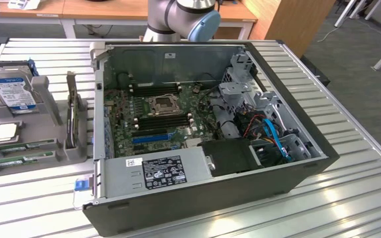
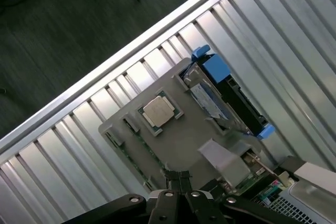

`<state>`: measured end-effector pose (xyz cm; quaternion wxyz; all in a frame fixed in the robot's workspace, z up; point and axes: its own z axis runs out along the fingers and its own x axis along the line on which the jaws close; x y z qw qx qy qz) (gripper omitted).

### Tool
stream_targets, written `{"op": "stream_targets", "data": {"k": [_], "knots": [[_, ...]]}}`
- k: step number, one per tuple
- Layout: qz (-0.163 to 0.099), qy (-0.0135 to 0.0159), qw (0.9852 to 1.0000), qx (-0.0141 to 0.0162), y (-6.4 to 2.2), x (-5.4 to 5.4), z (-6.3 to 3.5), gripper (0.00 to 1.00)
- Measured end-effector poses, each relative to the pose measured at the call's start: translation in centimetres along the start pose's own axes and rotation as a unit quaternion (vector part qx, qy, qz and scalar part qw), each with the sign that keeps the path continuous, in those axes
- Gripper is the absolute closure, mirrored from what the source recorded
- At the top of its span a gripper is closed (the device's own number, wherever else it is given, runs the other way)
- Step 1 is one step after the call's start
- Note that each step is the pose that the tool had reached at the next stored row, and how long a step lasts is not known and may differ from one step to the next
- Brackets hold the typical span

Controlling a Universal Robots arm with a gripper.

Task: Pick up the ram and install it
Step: 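Pick up the ram and move it above insertion slot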

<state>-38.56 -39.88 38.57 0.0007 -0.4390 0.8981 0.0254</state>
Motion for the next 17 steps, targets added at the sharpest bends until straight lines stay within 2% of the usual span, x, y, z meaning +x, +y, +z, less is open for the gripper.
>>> {"op": "stream_targets", "data": {"k": [4,8,13,17], "knots": [[-0.025,0.0011,0.9997,-0.0006,0.00,0.00,0.01,0.90],[-0.050,0.0022,0.9988,-0.0012,0.00,0.00,0.02,0.90],[-0.082,0.0037,0.9966,-0.0020,0.00,0.00,0.03,0.90],[-0.108,0.0049,0.9941,-0.0025,0.00,0.00,0.03,0.90]]}}
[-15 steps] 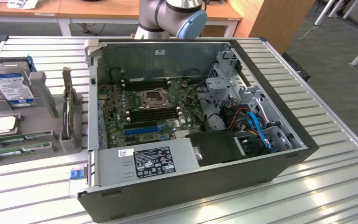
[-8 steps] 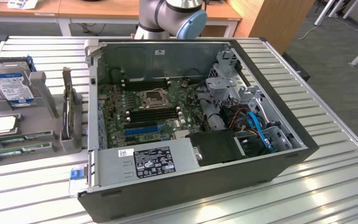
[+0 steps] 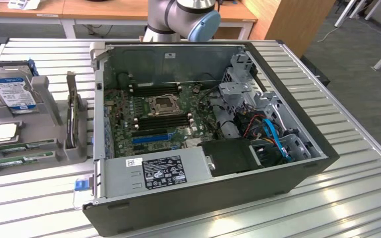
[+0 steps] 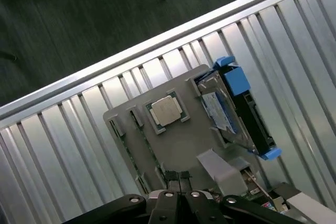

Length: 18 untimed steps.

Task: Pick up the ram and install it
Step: 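Pick up the ram and move it above insertion slot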

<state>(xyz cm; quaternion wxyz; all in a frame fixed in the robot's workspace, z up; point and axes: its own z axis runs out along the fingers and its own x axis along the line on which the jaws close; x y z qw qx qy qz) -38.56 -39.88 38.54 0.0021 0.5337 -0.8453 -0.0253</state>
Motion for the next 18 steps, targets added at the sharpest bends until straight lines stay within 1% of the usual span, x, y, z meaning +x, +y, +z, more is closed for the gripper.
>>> {"op": "stream_targets", "data": {"k": [5,10,13,14,18], "knots": [[-0.033,0.0015,0.9995,-0.0008,0.00,0.00,0.01,0.90],[-0.066,0.0030,0.9978,-0.0016,0.00,0.00,0.02,0.90],[-0.087,0.0039,0.9962,-0.0021,0.00,0.00,0.03,0.90],[-0.101,0.0046,0.9949,-0.0024,-0.01,0.00,0.04,0.90],[-0.130,0.0059,0.9915,-0.0031,-0.01,0.00,0.05,0.90]]}}
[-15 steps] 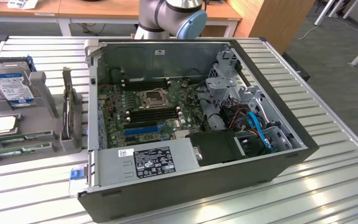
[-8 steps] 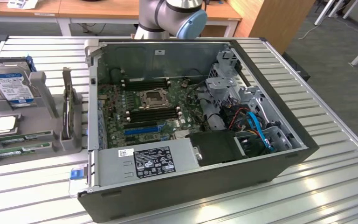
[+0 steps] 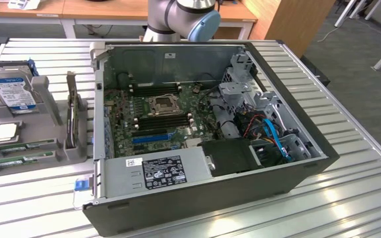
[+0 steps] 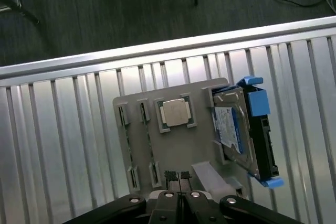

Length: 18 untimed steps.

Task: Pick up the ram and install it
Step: 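Pick up the ram and move it above insertion slot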

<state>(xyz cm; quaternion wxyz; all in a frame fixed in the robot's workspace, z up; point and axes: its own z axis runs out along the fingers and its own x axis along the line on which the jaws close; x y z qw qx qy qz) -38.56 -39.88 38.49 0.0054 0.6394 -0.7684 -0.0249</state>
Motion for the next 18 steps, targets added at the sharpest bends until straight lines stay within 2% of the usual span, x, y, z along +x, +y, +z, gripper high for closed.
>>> {"op": "stream_targets", "data": {"k": [6,14,18], "knots": [[-0.042,0.0019,0.9991,-0.0010,0.00,0.00,0.01,0.90],[-0.046,0.0021,0.9990,-0.0010,0.00,0.00,0.01,0.90],[-0.055,0.0025,0.9985,-0.0013,0.00,0.00,0.01,0.90]]}}
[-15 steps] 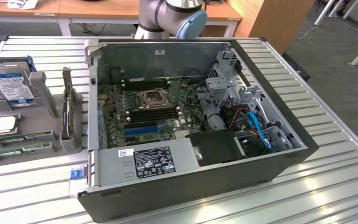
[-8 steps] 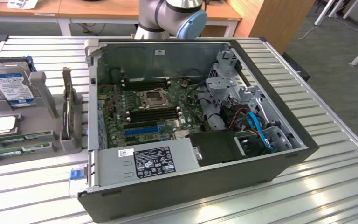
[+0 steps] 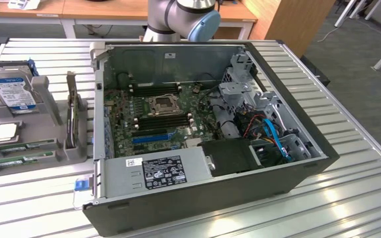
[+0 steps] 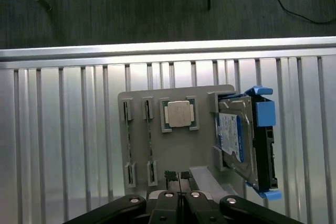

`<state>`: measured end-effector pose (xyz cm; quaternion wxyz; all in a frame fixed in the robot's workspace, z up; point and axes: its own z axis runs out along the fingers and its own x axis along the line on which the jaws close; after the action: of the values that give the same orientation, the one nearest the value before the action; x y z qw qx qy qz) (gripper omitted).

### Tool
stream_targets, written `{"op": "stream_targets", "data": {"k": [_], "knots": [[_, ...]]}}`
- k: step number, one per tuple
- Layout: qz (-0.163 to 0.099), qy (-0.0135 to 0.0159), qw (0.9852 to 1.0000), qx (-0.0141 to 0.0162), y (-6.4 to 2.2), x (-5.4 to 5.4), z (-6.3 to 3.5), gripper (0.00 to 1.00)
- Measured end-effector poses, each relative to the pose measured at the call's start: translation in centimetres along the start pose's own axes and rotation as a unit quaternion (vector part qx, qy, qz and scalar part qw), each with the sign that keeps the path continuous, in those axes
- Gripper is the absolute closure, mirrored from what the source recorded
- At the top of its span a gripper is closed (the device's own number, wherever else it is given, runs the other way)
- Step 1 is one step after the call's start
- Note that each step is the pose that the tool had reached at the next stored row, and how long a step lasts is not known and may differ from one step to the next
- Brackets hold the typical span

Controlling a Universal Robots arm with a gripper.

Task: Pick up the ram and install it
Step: 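Pick up the ram and move it above insertion slot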

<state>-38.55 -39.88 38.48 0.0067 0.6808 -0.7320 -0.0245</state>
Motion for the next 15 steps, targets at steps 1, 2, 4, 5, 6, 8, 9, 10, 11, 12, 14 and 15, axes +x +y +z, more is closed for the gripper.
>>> {"op": "stream_targets", "data": {"k": [1,2,4,5,6,8,9,10,11,12,14,15], "knots": [[-0.001,0.0001,1.0000,0.0000,0.00,0.00,0.00,0.90],[-0.002,0.0001,1.0000,-0.0001,0.00,0.00,0.00,0.90],[-0.006,0.0003,1.0000,-0.0002,0.00,0.00,0.00,0.90],[-0.008,0.0004,1.0000,-0.0002,0.00,0.00,0.00,0.90],[-0.011,0.0005,0.9999,-0.0003,0.00,0.00,0.00,0.90],[-0.018,0.0008,0.9998,-0.0004,0.00,0.00,0.00,0.90],[-0.021,0.0010,0.9998,-0.0005,0.00,0.00,0.00,0.90],[-0.024,0.0011,0.9997,-0.0006,0.00,0.00,0.00,0.90],[-0.027,0.0012,0.9996,-0.0006,0.00,0.00,0.00,0.90],[-0.030,0.0014,0.9995,-0.0007,0.00,0.00,0.00,0.90],[-0.037,0.0017,0.9993,-0.0009,0.00,0.00,0.00,0.90],[-0.041,0.0019,0.9991,-0.0010,0.00,0.00,0.00,0.90]]}}
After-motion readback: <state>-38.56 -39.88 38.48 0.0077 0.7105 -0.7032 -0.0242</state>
